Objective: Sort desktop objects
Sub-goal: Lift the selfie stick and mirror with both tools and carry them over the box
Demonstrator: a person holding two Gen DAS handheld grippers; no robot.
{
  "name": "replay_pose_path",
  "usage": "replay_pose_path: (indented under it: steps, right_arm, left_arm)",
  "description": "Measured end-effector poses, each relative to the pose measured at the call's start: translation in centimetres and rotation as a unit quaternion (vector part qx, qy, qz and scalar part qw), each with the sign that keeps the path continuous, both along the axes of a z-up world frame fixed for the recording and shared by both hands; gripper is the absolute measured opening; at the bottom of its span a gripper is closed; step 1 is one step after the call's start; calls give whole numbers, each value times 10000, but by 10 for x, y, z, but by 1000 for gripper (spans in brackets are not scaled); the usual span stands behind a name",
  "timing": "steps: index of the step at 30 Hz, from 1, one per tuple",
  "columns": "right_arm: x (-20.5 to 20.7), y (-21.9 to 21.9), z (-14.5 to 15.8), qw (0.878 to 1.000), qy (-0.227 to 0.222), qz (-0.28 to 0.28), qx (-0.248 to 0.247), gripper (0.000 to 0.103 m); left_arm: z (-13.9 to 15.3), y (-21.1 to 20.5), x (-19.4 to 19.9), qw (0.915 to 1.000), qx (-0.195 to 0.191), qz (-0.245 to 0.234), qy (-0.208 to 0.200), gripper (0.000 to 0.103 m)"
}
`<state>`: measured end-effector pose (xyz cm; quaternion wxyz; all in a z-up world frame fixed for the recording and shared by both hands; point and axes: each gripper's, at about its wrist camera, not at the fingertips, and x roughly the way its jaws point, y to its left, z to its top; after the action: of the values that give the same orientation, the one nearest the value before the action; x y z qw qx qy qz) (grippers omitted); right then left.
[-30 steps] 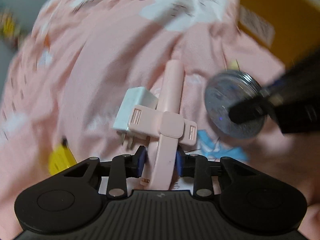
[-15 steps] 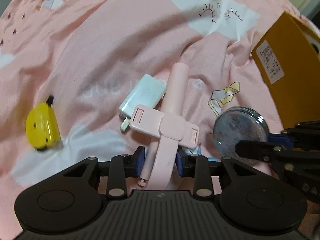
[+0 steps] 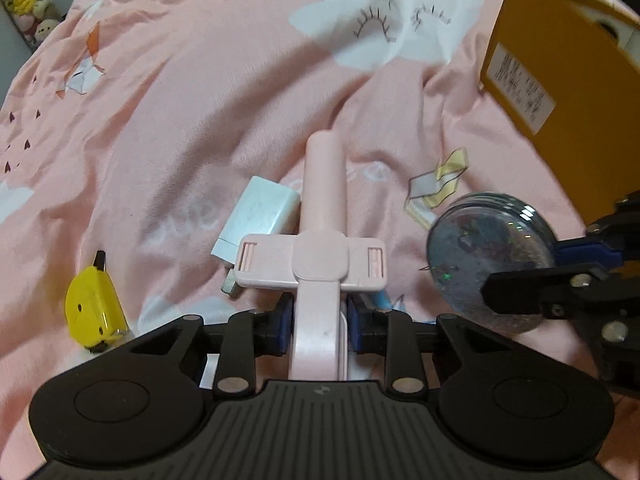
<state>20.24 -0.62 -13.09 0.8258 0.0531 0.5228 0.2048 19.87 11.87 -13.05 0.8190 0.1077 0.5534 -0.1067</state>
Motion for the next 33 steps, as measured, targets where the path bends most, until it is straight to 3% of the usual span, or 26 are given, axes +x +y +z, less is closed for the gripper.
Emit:
replay_pose_path:
  steps: [9, 18, 27, 33]
  right_arm:
    - [-13, -13, 26, 9993, -363, 59, 56, 14]
    - [-29, -30, 51, 9973, -647, 59, 340, 14]
    - [-43, -64, 88, 9918, -1050, -153, 713, 14]
    - [-53, -100, 114, 9862, -1351, -369, 884, 14]
  left_arm:
    - [32, 14, -7, 9949, -839, 564, -44, 31]
    - [69, 24, -20, 9849, -1386, 1023, -178, 31]
    - [115, 26, -34, 9760, -1635, 1336, -532, 31]
    - [154, 7, -44, 9732, -1765, 1163, -904, 31]
